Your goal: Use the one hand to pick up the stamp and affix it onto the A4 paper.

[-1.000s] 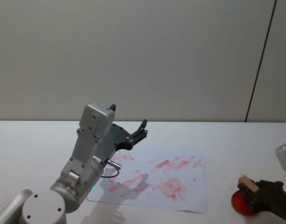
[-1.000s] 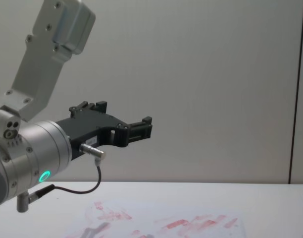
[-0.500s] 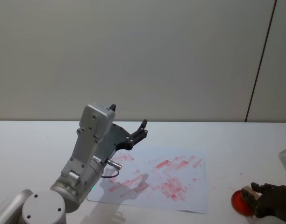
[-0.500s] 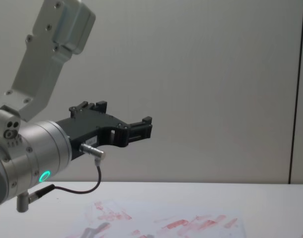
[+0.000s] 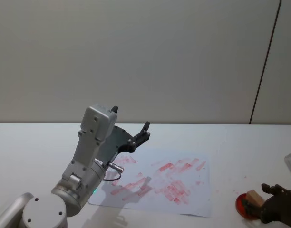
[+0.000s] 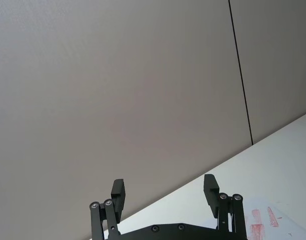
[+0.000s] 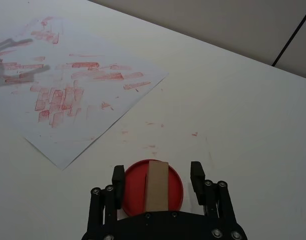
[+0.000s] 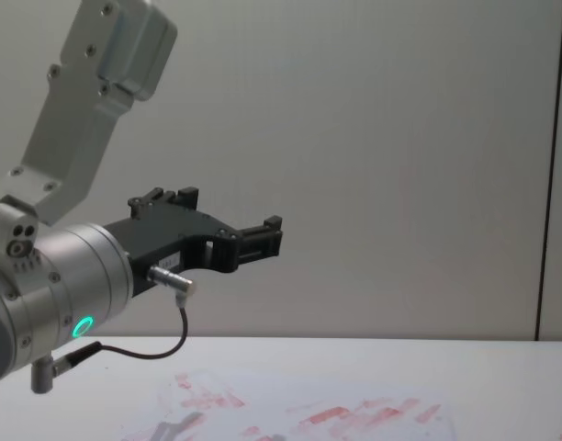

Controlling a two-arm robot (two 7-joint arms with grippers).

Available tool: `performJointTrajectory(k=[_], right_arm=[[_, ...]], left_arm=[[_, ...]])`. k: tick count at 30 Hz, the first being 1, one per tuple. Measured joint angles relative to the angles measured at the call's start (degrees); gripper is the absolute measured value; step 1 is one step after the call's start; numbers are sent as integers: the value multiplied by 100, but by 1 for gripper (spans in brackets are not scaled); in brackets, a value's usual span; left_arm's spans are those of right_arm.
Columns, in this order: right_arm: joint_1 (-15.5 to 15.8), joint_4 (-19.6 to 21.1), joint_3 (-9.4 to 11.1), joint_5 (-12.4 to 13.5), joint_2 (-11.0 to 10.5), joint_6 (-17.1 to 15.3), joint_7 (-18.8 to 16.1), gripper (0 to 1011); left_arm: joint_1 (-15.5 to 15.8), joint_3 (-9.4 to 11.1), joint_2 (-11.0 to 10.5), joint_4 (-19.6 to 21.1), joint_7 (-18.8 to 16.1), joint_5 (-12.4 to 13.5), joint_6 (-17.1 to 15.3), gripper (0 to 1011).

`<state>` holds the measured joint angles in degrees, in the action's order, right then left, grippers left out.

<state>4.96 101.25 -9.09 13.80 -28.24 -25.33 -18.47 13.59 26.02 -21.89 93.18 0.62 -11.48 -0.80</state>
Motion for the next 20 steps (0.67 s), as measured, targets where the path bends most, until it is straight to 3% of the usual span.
performJointTrajectory(k=[9,20], right_arm=[[9,8,6,5,-7,-6,-5,999],[15,15,6,6,-13,-11,-8,1001]], left_arm=[[0,0,0,0,0,0,0,1002],[0,0,0,0,0,0,0,1002]])
